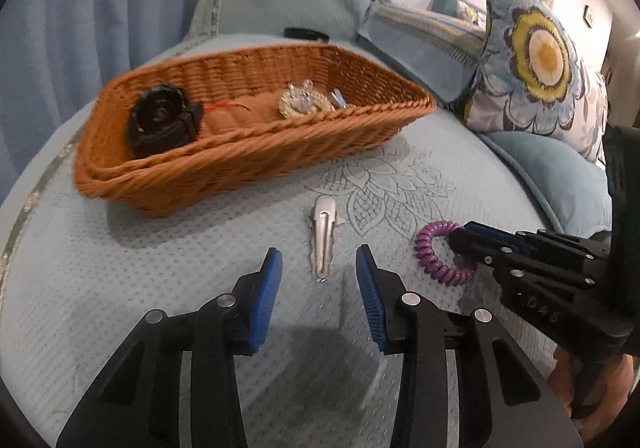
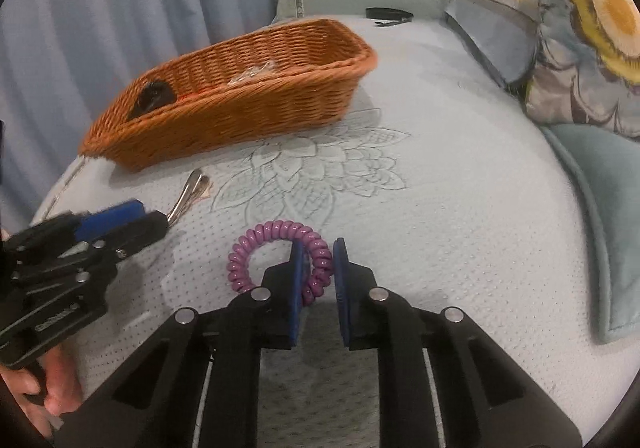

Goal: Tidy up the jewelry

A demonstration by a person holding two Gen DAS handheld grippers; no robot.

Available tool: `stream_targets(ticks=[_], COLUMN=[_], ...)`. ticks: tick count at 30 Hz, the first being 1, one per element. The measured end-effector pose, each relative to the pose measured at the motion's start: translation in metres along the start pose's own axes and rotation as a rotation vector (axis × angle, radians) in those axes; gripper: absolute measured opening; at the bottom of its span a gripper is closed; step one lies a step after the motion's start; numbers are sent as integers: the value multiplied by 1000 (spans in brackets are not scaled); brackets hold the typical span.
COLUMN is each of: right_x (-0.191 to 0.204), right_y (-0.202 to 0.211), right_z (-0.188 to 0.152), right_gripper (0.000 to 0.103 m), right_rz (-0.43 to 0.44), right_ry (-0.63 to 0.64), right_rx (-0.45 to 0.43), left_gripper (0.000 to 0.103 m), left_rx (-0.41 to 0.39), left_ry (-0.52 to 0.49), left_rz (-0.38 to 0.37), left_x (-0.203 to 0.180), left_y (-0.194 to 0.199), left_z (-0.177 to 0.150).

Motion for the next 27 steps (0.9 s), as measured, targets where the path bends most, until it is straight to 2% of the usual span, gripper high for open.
stream_targets(ticks=[7,9,11,20,24,27], right_x=[1,5,10,15,20,22], right_y=[-3,-4,-4,3,11,15], right_z=[2,2,1,1,2,3], right_gripper=[13,13,13,10,10,10], right_rz=[40,33,33,65,82,83], right_ry=[0,15,35,50,66,73], right_rx=[13,16,19,-9,-45,-66], left_gripper=[35,22,12,12,12,12], left_rx=[49,44,38,-60,-132,-158], left_ry=[-23,-27,-18,16,52,64], left_rz=[36,64,56,14,-31,-51], left_x=[-9,-8,-6,-3,0,0], left_y=[-22,-23,-22,7,25,31], left_z=[9,8,8,5,6,7])
Point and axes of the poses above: each gripper's, at about its wrist camera, not at the fingertips, and y roughly against the way its jaws point, x to its left, z to its top, the point moved 8 cm from there along -y, roughly the way its jaws point, and after that the axes turned 9 degrees about z, right-handed, at the moved point
